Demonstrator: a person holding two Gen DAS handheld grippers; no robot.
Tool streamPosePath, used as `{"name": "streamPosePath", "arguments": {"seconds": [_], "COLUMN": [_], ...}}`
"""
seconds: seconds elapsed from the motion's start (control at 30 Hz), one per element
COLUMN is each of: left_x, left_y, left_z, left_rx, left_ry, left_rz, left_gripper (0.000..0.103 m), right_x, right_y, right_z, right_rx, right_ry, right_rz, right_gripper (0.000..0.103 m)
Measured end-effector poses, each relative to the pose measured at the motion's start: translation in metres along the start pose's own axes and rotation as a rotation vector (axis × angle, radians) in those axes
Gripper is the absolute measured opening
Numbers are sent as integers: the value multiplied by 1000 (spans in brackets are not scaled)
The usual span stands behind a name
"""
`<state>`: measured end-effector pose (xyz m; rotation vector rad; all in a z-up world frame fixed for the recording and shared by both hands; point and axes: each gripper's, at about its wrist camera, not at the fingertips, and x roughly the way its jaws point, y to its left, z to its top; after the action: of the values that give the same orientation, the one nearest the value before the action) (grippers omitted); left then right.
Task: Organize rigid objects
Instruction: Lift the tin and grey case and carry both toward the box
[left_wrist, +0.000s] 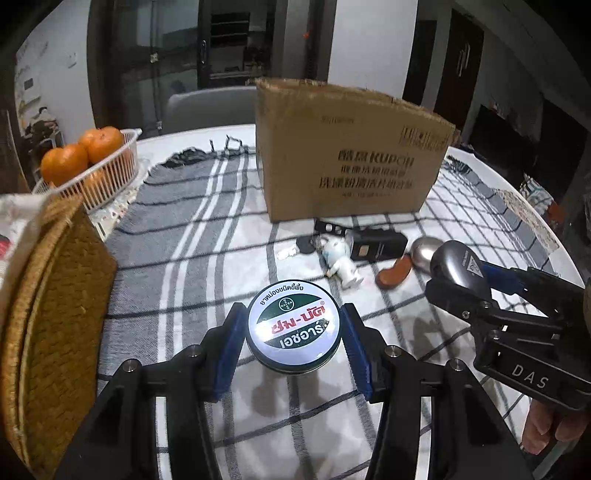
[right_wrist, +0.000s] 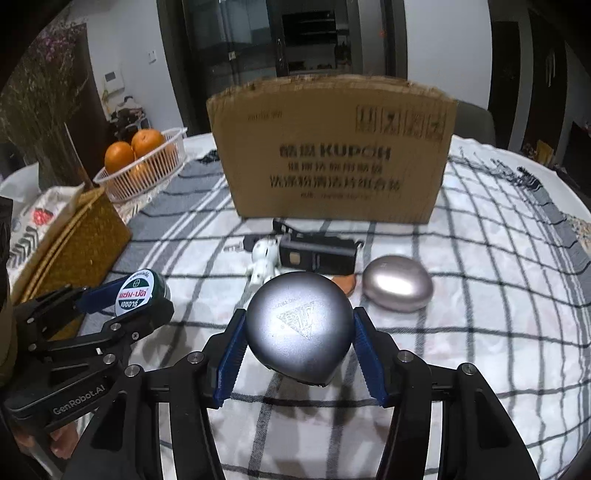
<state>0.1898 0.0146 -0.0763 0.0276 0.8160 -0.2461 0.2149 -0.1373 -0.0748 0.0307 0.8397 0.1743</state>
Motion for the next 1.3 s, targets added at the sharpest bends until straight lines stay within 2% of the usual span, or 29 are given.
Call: {"name": "streamPosePath", "arguments": {"seconds": [0.6,1.03,1.3], "left_x": [-55,-66,-65], "left_y": [-25,-38,-45], "left_z": [62,111,135], "left_rx": [8,35,48], "left_ry": [-168,-233,-249], "left_rz": [29,16,5], "left_gripper": [51,51,51], "right_x": [-67,-86,-85], "right_y": [-18,-37,-48], "right_z": [50,87,108], "right_rx": [27,59,75], "right_ry": [-187,-244,-248], "right_rz": [-24,-19,-12], "right_gripper": [57,57,57]}}
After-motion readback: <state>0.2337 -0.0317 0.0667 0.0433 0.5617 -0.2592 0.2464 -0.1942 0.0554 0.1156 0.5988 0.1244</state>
